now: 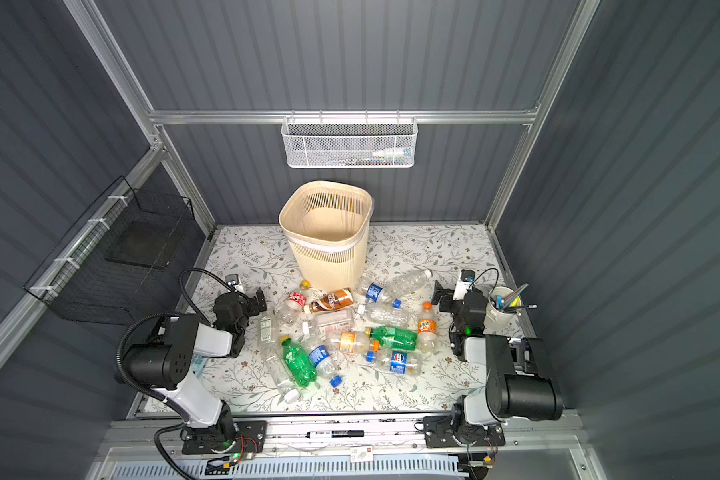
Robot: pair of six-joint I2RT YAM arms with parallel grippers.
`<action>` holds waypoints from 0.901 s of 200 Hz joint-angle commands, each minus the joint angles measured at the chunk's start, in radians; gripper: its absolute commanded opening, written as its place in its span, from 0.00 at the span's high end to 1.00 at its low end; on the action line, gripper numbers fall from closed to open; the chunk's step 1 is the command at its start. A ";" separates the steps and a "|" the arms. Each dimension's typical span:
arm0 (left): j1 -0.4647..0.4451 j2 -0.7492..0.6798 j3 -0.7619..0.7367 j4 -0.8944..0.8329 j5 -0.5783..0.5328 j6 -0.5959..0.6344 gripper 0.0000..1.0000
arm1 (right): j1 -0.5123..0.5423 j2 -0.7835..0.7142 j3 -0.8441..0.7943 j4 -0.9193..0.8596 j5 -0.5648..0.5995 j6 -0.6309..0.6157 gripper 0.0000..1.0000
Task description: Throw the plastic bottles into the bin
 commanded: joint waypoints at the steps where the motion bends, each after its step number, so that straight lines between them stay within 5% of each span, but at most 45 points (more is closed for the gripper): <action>1: 0.008 0.015 0.019 -0.007 -0.015 -0.009 0.00 | -0.001 0.001 0.010 0.007 -0.013 -0.005 0.01; 180: 0.003 0.015 0.029 -0.021 -0.025 -0.007 0.00 | -0.004 0.001 0.011 0.002 -0.015 -0.003 0.01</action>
